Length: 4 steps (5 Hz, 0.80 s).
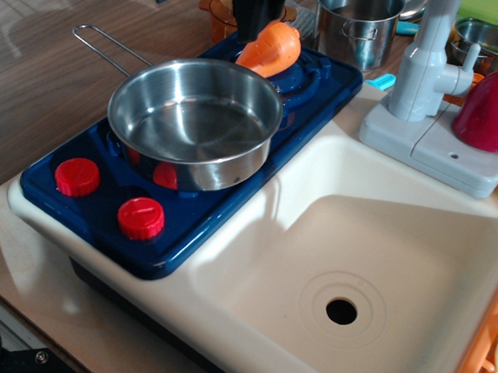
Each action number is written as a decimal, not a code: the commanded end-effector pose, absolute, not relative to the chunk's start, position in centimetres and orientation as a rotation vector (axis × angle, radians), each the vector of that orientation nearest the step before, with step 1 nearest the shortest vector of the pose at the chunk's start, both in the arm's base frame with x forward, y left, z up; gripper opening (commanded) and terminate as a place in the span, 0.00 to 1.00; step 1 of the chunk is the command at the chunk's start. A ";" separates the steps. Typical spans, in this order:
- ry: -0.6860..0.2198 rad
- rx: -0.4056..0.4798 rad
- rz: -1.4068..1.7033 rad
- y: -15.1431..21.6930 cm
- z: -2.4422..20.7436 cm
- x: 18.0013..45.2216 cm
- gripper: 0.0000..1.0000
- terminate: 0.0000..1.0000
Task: Put pan from stove to sink
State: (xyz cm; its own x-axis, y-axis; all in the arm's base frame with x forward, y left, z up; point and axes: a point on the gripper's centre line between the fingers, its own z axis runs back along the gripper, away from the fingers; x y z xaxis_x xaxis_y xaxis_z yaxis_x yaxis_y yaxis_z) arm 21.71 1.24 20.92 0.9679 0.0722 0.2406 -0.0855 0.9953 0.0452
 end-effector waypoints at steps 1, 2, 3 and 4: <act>-0.241 0.055 0.080 1.2 20.9 21.7 1.00 0.00; -0.305 0.100 -0.121 0.3 21.3 20.9 1.00 0.00; -0.362 0.092 -0.290 -0.1 21.1 19.6 1.00 0.00; -0.331 0.032 -0.445 0.0 20.5 18.4 1.00 0.00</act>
State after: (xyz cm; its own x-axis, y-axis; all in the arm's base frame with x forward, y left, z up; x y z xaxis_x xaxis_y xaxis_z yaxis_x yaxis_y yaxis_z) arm 17.86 -0.15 19.95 0.8268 -0.4891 0.2780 0.4860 0.8698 0.0847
